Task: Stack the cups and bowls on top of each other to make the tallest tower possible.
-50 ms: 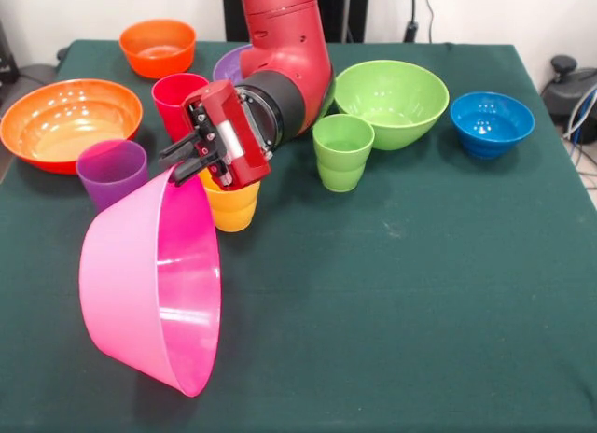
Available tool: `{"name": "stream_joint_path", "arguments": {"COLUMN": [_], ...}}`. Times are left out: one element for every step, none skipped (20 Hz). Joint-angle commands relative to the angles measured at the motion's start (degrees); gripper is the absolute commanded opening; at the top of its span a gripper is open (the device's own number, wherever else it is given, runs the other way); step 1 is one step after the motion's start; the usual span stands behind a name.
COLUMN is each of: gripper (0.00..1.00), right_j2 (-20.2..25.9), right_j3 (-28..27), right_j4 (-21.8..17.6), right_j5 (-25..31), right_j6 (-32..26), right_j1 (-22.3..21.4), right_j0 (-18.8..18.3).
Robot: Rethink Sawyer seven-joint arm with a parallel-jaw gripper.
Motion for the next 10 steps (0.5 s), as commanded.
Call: {"name": "stream_joint_path", "arguments": {"gripper": [0.00,0.00,0.00,0.00,0.00,0.00,0.00,0.00,0.00,0.00], "right_j2": [7.0,7.1,7.2,6.9,6.9,6.7,6.5,6.4,6.4,6.3], "right_j3": [-6.6,-6.5,-6.4,-5.9,-5.8,-5.6,-5.4,-5.4,-5.1,-5.0], "right_j4": [1.1,1.2,1.4,0.8,1.0,1.2,1.3,1.2,2.0,2.2], "right_j5": [1.3,1.6,2.1,3.0,3.4,3.8,4.2,4.5,5.3,5.7], "right_j6": [-4.2,-4.3,-4.7,-4.6,-5.3,-5.9,-6.5,-6.9,-8.1,-8.6], "right_j1": [1.6,1.6,1.6,1.0,1.0,1.0,0.9,0.9,1.0,1.1], "right_j0": [2.1,2.3,2.7,2.9,3.2,3.3,3.5,3.7,4.1,4.5]}}
